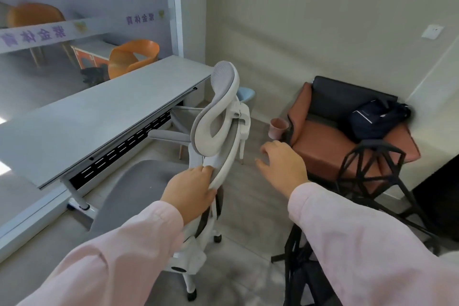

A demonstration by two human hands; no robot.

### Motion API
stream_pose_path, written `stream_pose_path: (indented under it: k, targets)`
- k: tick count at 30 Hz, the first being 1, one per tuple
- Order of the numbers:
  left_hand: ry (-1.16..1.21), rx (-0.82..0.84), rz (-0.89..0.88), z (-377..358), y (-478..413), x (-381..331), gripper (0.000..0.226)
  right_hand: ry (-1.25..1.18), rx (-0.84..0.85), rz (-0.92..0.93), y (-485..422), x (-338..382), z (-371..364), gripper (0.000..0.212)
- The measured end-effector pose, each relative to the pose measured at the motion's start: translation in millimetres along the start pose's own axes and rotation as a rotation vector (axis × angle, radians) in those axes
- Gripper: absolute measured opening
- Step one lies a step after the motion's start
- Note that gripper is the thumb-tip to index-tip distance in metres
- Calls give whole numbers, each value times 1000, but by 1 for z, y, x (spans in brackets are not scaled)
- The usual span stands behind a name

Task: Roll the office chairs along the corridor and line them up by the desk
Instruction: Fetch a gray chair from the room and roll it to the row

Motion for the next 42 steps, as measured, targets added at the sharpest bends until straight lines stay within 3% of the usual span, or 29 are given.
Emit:
stream_pose_path:
  k: [4,8,11,15,20,26,34,42]
  targets:
    - [-12,65,1,6,31,16,16,61,-1,11,20,9,9,27]
    - [-97,139,65,11,64,39,24,148,50,51,26,21,15,32]
    - [-268,131,128,17,82,49,30,131,107,106,23,29,11,52]
    - [-337,16,283,15,98,52,30,81,140,242,24,48,4,73]
    - [-244,-179,499,9,127,63,54,-32,199,433,35,67,-8,82]
    - [-188,-291,614,9,167,61,41,-81,312,588,57,92,-22,109]
    - [-255,-261,640,0,245,42,43,-41,290,729,95,128,-19,115]
    - [-225,-304,687,-1,351,16,40,-77,188,787,192,155,-7,105]
Point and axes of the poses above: each hand's wrist, its own y-axis away from the middle knuckle, its own z-axis out of the back of the hand, x = y × z, the point moved 8 cm from there along -y, towards the middle knuckle, and after that the axes turned 4 degrees about x, right-handed, at the moved point
